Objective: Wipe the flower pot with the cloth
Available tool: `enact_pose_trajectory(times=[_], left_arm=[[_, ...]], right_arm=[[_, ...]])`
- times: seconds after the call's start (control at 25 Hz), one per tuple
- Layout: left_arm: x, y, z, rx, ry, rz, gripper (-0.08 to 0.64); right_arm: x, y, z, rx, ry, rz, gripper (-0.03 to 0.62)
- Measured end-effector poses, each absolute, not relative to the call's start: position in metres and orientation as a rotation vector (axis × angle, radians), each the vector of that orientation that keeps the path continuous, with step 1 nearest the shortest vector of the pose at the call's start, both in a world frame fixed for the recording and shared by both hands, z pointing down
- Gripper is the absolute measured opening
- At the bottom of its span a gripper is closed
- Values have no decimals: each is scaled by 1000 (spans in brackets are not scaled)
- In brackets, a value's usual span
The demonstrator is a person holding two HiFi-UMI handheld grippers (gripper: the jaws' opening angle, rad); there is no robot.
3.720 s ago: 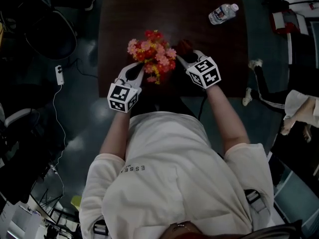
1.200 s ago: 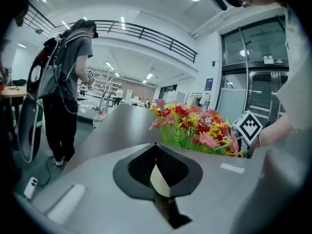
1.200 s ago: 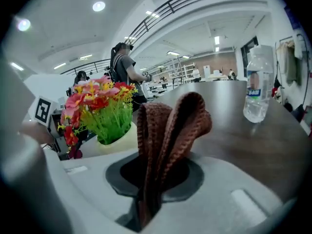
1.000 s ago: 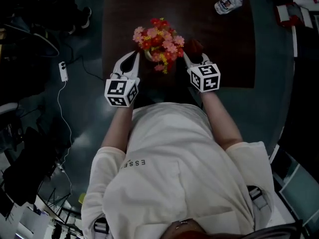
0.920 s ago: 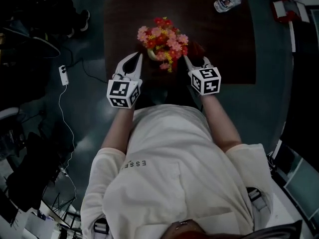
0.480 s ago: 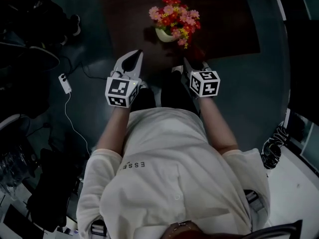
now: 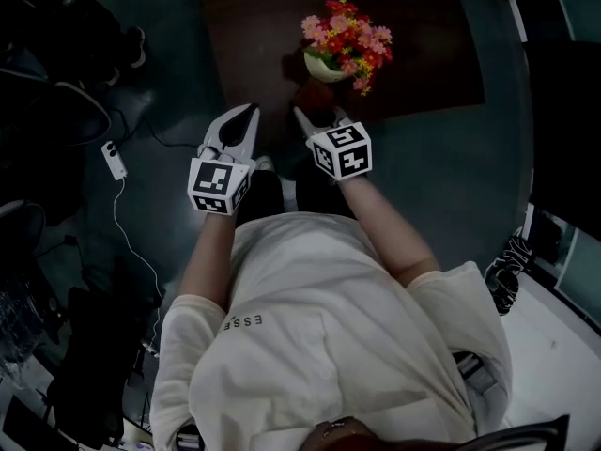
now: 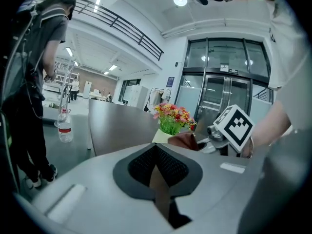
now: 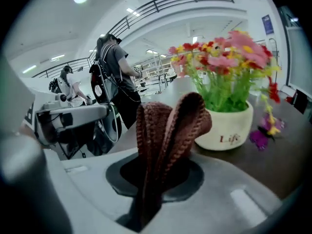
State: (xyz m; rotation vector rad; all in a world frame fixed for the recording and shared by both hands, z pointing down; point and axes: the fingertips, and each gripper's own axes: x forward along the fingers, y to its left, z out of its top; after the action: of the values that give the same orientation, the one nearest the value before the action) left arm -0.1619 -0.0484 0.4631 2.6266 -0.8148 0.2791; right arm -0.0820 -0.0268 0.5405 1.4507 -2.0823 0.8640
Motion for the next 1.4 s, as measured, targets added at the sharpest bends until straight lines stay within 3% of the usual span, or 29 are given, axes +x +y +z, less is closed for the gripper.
enact_pose_trajectory(times=[0.48, 1.4], left_arm=[[-174, -37, 482, 2687, -682, 327, 12], [-123, -21, 472, 2668, -441, 200, 12]], right_arm=[[-89, -125, 550, 1658, -2010, 994, 46], [-11, -35, 565, 1843, -1820, 1325, 46]])
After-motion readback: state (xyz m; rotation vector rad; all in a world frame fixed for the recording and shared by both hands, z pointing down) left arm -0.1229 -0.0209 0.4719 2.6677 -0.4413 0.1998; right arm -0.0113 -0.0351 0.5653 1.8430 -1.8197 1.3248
